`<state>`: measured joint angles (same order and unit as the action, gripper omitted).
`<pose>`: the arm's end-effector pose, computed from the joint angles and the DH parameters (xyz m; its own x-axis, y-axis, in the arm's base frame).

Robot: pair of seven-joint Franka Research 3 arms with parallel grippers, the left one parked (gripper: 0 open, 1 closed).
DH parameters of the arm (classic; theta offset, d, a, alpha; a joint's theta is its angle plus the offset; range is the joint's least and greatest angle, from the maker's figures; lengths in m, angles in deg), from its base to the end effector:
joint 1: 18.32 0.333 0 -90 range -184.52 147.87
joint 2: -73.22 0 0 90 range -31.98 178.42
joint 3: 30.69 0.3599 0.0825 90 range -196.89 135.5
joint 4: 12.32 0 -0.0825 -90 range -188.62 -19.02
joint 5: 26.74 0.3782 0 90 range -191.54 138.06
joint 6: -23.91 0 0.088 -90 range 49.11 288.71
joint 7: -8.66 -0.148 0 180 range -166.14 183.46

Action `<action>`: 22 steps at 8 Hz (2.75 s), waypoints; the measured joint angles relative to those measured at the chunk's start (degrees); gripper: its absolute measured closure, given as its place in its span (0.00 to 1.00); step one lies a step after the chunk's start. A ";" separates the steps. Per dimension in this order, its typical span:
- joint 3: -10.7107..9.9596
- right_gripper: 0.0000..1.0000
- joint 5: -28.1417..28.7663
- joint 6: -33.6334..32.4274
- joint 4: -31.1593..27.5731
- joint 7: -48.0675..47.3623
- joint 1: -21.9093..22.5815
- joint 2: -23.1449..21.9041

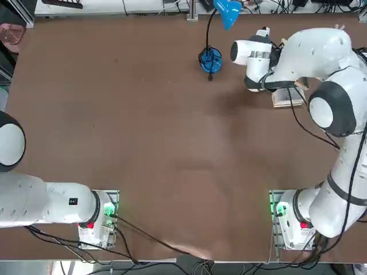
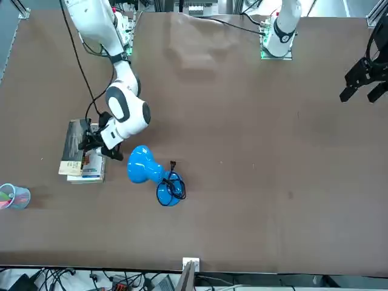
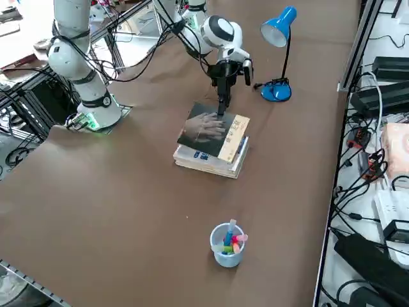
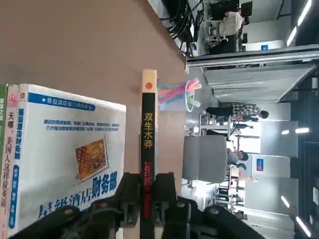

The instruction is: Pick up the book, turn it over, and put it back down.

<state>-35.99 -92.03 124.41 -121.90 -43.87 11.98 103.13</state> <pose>0.5861 0.1474 0.2550 0.9749 0.2154 0.0561 0.0278 -0.3676 0.9296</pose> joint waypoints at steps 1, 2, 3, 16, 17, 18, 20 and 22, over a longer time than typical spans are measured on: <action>0.00 0.89 -0.74 0.20 0.00 -0.43 0.04 0.82; 0.01 0.89 -1.41 0.30 0.00 -1.03 0.11 1.39; 0.01 0.89 -1.69 0.44 0.00 -1.84 0.19 1.75; 0.03 0.89 -3.62 0.78 -1.76 -6.62 1.88 4.20; 0.03 0.89 -4.17 0.78 -1.77 -7.01 1.89 4.43; 0.03 0.89 -4.38 0.78 -1.77 -7.38 1.91 4.62; 0.03 0.89 -4.44 0.79 -1.78 -7.63 2.16 5.02; 0.04 0.89 -4.46 0.82 -1.87 -7.69 2.34 5.23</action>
<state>-35.95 -96.49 125.23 -123.77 -51.56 14.33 108.36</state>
